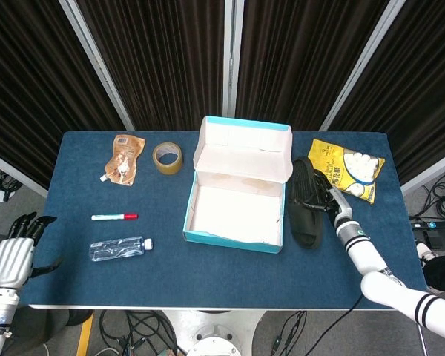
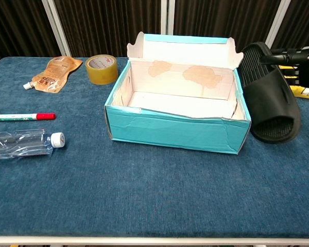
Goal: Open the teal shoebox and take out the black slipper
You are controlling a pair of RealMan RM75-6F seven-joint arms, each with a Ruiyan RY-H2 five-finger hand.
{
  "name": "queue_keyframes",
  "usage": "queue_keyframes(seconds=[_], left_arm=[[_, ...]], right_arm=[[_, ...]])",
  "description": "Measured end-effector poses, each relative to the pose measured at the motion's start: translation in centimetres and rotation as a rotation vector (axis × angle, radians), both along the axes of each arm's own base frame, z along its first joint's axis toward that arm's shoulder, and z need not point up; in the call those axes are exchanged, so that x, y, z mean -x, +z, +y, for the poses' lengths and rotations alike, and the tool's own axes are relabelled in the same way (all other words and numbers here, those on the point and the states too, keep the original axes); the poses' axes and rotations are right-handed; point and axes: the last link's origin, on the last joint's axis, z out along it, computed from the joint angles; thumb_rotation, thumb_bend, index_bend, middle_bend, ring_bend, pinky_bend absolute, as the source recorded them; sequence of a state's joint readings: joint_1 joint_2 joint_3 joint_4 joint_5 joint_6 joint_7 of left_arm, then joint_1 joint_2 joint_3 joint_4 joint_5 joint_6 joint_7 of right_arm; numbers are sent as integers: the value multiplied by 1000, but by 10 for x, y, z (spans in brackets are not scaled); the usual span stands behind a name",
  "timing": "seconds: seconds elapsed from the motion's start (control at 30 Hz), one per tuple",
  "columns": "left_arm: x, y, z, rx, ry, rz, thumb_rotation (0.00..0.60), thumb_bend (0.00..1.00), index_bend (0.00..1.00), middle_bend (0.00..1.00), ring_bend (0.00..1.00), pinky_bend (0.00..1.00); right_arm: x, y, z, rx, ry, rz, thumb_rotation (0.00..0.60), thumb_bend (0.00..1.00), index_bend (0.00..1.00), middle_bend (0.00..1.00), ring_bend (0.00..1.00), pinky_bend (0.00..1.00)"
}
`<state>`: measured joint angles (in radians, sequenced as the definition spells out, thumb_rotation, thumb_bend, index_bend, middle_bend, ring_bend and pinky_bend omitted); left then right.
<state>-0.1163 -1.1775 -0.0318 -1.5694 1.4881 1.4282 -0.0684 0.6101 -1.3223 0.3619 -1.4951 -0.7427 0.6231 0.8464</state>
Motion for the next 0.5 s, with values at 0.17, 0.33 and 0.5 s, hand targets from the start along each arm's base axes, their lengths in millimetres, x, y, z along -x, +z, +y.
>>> queue_keyframes(seconds=[0.17,0.33,0.5], left_arm=[[1,1,-1,-3,-1,-1,600,161,163,171,69,69],[-2,0,0,-2,-15,1,600,161,163,171,69,69],[-5,3,1,-13,-27,7,600,161,163,171,69,69]], right_arm=[[11,18,8,52,-26,25,600,40,0,0,0,0],[19,16,19,-5,-23,38,600,40,0,0,0,0],[16,10,29,-64,31,49,600,40,0,0,0,0]])
